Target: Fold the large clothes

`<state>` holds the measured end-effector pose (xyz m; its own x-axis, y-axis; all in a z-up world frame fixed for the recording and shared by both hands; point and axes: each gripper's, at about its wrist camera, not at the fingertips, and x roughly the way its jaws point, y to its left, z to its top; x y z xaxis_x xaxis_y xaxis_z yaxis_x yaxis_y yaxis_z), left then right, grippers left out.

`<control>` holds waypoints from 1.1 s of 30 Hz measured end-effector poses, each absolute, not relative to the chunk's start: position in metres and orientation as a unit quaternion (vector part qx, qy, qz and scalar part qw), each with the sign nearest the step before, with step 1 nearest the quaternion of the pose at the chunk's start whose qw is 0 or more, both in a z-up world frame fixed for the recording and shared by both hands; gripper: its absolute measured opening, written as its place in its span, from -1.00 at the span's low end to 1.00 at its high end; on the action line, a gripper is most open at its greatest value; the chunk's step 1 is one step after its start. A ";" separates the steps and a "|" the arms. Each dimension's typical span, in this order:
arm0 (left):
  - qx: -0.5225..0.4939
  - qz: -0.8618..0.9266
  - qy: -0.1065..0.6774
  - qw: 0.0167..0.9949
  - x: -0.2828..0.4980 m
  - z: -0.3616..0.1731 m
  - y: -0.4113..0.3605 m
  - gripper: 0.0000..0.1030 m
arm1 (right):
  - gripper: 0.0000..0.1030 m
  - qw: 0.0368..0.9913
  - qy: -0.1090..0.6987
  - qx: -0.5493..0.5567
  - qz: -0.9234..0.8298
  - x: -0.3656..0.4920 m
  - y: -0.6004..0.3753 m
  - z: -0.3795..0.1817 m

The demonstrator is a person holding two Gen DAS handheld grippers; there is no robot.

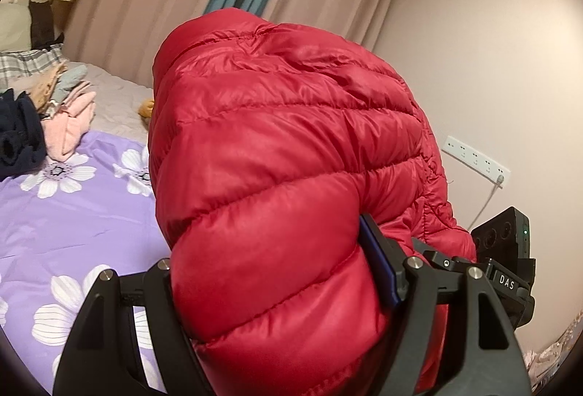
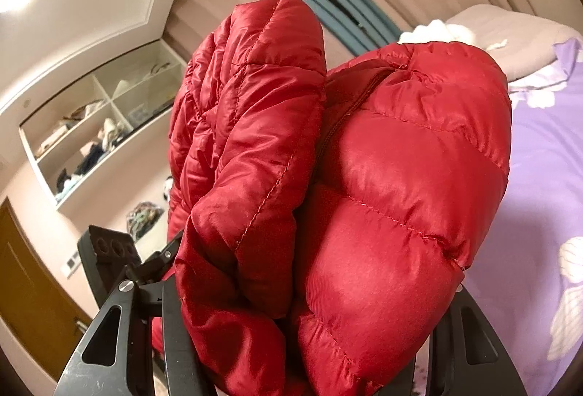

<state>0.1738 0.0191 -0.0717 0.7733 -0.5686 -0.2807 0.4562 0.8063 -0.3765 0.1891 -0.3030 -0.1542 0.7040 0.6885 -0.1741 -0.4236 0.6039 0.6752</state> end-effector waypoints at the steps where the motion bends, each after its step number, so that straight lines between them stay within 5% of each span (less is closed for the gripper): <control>1: -0.146 -0.272 0.192 0.932 0.173 -0.071 0.023 0.43 | 0.09 0.869 0.215 0.307 0.322 0.189 -0.302 -0.155; 23: -0.167 -0.237 0.196 0.937 0.208 -0.078 0.067 0.44 | 0.11 0.868 0.241 0.271 0.340 0.204 -0.289 -0.158; 33: -0.189 -0.221 0.273 0.917 0.313 -0.164 0.056 0.45 | 0.11 0.879 0.296 0.264 0.265 0.262 -0.305 -0.208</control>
